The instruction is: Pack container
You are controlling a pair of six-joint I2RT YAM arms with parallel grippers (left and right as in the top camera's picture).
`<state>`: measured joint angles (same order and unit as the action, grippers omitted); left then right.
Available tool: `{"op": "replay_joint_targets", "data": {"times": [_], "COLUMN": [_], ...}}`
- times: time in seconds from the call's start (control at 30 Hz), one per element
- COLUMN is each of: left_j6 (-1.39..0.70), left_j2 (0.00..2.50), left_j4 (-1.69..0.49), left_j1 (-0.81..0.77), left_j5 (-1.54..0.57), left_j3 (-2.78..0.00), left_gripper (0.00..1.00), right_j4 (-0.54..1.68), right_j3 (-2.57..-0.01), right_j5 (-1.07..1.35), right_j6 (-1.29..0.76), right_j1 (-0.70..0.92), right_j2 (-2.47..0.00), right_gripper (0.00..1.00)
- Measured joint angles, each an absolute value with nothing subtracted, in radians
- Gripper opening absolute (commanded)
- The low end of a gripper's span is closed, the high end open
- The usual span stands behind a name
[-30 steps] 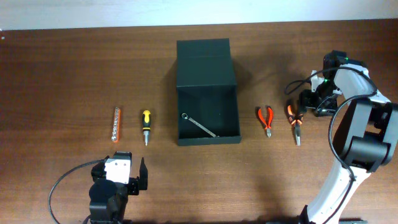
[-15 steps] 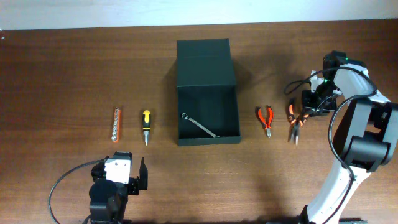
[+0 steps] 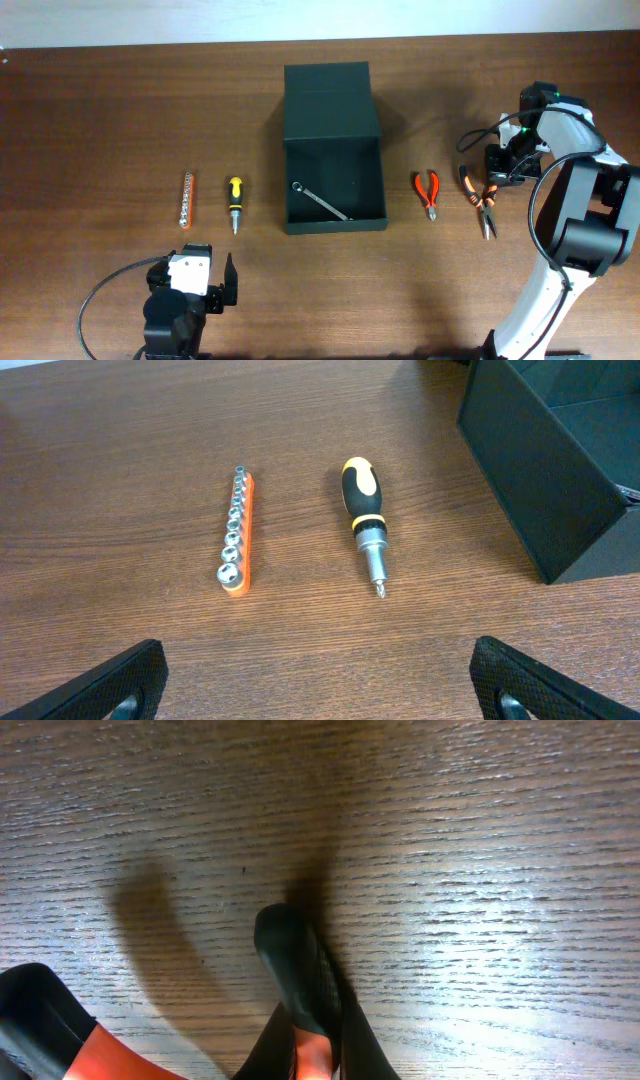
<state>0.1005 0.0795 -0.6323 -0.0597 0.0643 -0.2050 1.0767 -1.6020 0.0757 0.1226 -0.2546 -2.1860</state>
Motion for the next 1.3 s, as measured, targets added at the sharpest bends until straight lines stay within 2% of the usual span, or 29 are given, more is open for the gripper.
{"op": "replay_joint_targets", "data": {"times": [0.6, 1.3], "left_j6": [0.1, 0.101], "left_j2": [0.08, 0.08], "left_j4": [-0.632, -0.632], "left_j1": [-0.06, -0.06], "left_j5": [0.064, 0.064], "left_j3": [-0.205, -0.205], "left_gripper": [0.99, 0.99], "right_j4": [1.149, 1.407], "right_j3": [-1.658, -2.094], "right_j5": [0.081, 0.096], "right_j6": [0.123, 0.12], "right_j1": [-0.254, -0.242], "right_j2": [-2.21, -2.219], "right_gripper": [0.04, 0.04]}}
